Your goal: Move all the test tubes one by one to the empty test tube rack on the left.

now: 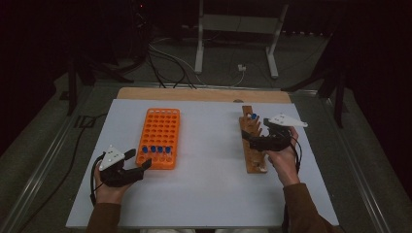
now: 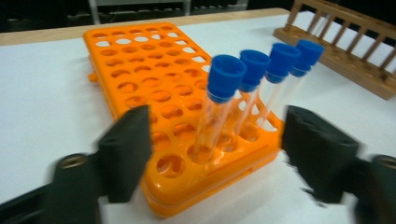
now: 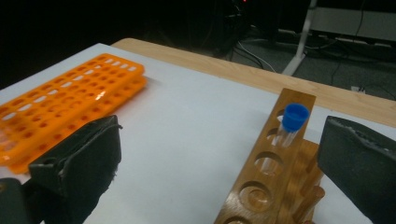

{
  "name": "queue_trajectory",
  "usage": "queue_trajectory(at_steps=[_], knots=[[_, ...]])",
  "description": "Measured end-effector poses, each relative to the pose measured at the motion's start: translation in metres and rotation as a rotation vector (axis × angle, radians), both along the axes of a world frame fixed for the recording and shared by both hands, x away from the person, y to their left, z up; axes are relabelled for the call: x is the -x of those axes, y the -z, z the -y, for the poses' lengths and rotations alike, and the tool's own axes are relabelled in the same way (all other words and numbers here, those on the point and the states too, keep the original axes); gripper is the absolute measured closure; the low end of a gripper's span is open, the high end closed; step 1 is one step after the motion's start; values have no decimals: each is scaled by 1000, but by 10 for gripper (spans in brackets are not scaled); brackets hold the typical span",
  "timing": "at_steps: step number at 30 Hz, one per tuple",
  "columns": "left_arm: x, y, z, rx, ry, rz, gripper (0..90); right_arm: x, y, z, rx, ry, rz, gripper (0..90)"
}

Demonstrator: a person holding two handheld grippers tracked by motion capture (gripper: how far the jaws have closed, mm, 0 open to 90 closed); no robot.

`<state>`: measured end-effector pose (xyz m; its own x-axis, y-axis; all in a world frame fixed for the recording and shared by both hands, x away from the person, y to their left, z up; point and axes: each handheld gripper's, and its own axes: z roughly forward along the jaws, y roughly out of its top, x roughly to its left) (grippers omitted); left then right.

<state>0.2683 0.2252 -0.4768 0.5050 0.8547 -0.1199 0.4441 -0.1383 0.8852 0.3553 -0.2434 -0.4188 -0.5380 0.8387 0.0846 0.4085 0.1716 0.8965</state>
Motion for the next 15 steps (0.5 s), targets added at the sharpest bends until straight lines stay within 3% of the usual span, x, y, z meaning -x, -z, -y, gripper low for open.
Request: queue_trajectory(at_steps=[3,6,9,11,15], knots=[[0,1,0,-15,-26,-7,142,-9,5,2,-5,17,-16,0],[-1,2,1,-24,-46,-15,24,-16,11,3,-1,40,-32,12],[-1,2,1,-24,-49,-15,17,-24,16,7,-12,56,-52,32],[-2,3,1,-26,-49,-17,17,-28,17,10,-44,61,-70,48],[-2,4,2,-32,-49,-20,17,-34,22,11,-23,70,-91,93]])
